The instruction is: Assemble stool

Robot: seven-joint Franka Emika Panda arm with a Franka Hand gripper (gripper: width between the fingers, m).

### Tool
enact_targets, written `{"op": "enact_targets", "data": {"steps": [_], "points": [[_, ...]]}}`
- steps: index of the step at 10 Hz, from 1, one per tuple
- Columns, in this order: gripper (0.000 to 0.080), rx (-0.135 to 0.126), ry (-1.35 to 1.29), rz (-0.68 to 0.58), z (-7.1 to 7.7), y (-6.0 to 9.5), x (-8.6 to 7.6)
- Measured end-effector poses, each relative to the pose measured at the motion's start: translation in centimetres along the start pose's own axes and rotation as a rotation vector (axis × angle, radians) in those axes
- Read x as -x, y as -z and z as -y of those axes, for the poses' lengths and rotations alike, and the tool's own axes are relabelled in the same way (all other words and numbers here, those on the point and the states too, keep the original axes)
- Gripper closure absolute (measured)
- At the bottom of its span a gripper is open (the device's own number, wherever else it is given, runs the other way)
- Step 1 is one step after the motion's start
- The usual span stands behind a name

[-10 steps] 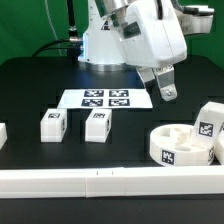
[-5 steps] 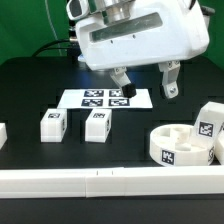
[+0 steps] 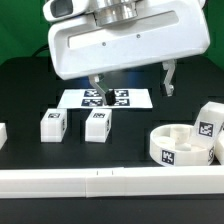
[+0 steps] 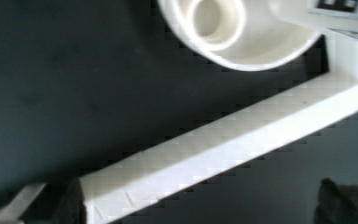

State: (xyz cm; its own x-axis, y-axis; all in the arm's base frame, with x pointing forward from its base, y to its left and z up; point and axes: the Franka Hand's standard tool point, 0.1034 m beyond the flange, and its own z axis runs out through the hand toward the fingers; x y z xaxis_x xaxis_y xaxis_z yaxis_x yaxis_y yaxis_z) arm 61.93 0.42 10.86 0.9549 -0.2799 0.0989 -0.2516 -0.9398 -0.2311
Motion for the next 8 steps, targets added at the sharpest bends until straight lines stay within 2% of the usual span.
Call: {"op": "enact_targets", "data": {"steps": [3, 4, 6, 7, 8], "points": [[0.0151, 0.001, 0.212, 0.002, -0.1, -0.1, 0.1], [0.0151, 0.015, 0.268, -0.018, -1.2, -0.5, 0.2], [0.0151, 0.036, 0.308, -0.018, -5.6, -0.6, 0.5], [0.0151, 0.045, 0.308, -0.022, -7.1, -0.4, 0.4], [0.0151, 0.044, 0.301, -0.021, -6.9, -0.5, 0.5]]}}
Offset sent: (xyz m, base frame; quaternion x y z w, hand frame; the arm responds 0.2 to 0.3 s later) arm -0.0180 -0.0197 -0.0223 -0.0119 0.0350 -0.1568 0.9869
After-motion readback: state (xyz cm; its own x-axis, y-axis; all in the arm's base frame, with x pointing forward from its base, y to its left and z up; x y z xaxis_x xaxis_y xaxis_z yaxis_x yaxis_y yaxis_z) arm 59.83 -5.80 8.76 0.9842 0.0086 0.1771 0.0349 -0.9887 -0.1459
